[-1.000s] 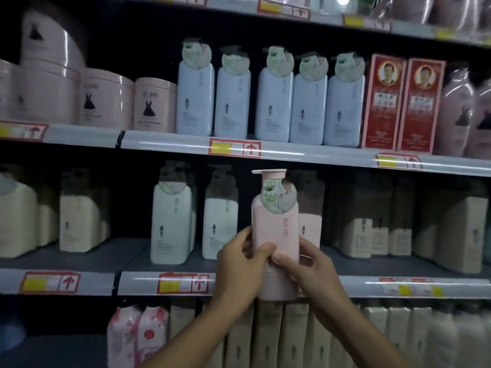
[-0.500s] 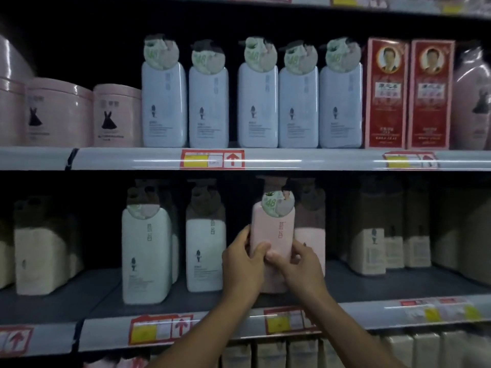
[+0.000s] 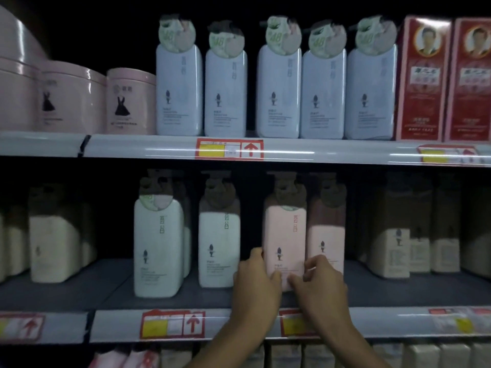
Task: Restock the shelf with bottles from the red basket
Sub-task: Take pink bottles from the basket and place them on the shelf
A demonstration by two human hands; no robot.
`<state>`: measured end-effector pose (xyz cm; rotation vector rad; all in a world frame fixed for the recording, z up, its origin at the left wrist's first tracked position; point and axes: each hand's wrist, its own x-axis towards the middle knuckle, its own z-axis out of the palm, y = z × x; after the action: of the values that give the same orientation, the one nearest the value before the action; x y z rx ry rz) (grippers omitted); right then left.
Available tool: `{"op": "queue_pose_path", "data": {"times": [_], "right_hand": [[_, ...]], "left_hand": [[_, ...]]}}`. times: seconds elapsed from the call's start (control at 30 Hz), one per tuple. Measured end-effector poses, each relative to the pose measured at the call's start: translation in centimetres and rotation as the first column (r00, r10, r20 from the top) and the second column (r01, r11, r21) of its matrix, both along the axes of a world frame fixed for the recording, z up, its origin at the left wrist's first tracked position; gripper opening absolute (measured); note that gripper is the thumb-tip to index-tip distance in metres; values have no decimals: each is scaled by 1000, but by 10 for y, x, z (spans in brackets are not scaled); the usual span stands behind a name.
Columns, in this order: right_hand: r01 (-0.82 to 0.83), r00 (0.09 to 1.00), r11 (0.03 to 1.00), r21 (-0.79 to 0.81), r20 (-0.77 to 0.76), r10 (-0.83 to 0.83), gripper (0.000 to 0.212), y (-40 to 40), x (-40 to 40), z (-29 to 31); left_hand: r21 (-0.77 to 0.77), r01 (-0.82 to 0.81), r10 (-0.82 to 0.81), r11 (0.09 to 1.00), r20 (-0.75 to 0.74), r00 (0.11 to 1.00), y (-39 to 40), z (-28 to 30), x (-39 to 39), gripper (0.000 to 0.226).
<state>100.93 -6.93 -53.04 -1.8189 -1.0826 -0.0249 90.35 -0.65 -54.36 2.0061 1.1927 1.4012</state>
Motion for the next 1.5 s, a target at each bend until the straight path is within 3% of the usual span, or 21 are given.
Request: {"op": "queue_pose_path", "data": {"times": [0.13, 0.23, 0.53, 0.63, 0.7, 0.8, 0.93, 1.13, 1.3, 1.5], "right_hand": [[57, 998, 998, -24, 27, -56, 6, 15, -5, 3], [67, 997, 996, -52, 40, -65, 11, 31, -6, 4], [-69, 992, 994, -86, 98, 77, 11, 42, -1, 3], [-121, 973, 992, -32, 195, 125, 27, 25, 2, 1], [-166, 951, 986, -33, 258, 169, 27, 19, 5, 2], [-200, 926, 975, -97, 307, 220, 23, 20, 10, 5], [-227, 930, 965, -134, 265, 255, 21, 26, 16, 1], [-272, 895, 936, -223, 299, 331, 43, 37, 19, -2], [-306, 873, 917, -254, 310, 377, 43, 47, 26, 0], [-337, 850, 903, -265, 326, 413, 37, 56, 30, -1]], "left_hand": [[-21, -57, 55, 998, -56, 997, 7, 10, 7, 29], [-55, -102, 96, 993, -98, 991, 17, 18, 13, 23], [-138, -110, 91, 984, -137, 986, 34, 27, 18, 19], [-39, -30, 22, 999, -196, 980, 18, 25, 5, 29], [80, 101, -71, 992, -315, 946, 7, 22, 0, 37], [72, 260, -198, 963, -468, 861, 3, 22, 4, 43], [29, 279, -226, 960, -509, 830, 10, 19, 7, 51], [41, 226, -149, 973, -638, 756, 21, 19, 6, 58], [50, 224, -143, 973, -628, 765, 28, 17, 9, 62], [76, 191, -81, 979, -711, 698, 31, 24, 10, 56]]}}
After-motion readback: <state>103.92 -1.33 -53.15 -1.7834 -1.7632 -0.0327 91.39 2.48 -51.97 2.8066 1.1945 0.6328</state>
